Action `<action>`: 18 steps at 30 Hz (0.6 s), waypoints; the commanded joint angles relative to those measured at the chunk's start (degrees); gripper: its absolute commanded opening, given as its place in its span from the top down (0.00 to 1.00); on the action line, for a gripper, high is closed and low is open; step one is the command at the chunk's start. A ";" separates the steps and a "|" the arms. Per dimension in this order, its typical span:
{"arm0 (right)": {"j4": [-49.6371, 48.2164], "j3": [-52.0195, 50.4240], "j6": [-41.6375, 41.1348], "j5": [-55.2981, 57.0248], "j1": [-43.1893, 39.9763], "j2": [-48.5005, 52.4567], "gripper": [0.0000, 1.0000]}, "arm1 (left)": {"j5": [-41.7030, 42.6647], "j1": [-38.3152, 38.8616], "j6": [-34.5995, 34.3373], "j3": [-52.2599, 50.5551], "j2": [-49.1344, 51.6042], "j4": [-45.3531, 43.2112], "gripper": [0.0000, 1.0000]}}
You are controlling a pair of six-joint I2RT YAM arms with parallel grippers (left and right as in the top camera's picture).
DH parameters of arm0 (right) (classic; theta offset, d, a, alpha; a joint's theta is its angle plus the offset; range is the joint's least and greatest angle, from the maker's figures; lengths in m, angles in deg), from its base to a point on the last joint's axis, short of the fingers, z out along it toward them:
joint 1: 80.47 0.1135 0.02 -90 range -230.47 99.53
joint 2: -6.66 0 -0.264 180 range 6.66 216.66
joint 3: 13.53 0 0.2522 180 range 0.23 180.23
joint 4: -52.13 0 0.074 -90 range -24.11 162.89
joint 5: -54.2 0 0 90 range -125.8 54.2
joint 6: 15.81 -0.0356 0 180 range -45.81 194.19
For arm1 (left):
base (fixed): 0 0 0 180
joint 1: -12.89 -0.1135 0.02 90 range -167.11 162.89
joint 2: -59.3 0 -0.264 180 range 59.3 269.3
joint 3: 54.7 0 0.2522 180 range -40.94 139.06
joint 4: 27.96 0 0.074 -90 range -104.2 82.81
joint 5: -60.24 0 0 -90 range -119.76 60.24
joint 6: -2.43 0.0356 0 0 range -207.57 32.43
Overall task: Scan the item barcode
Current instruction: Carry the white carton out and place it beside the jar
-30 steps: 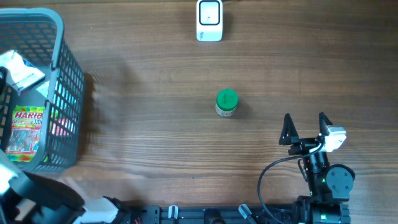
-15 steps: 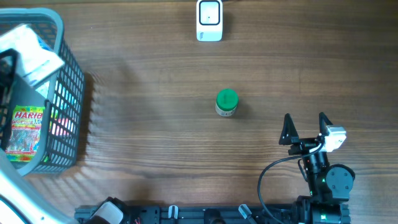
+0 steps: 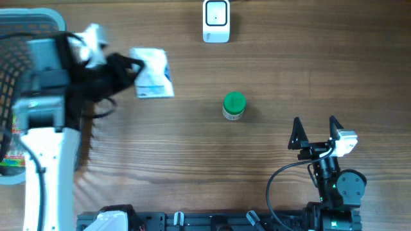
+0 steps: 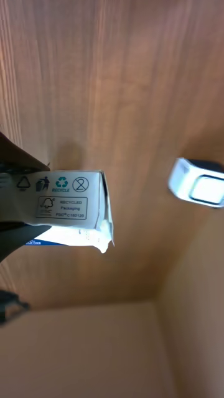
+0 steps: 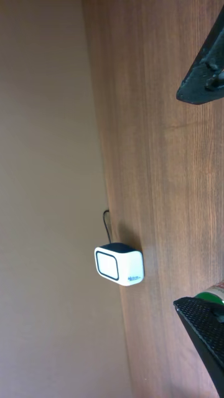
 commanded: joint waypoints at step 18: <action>-0.24 -0.07 -0.42 0.98 0.28 -0.20 0.00 | -14.75 27.52 -29.97 -30.86 21.20 -43.69 0.85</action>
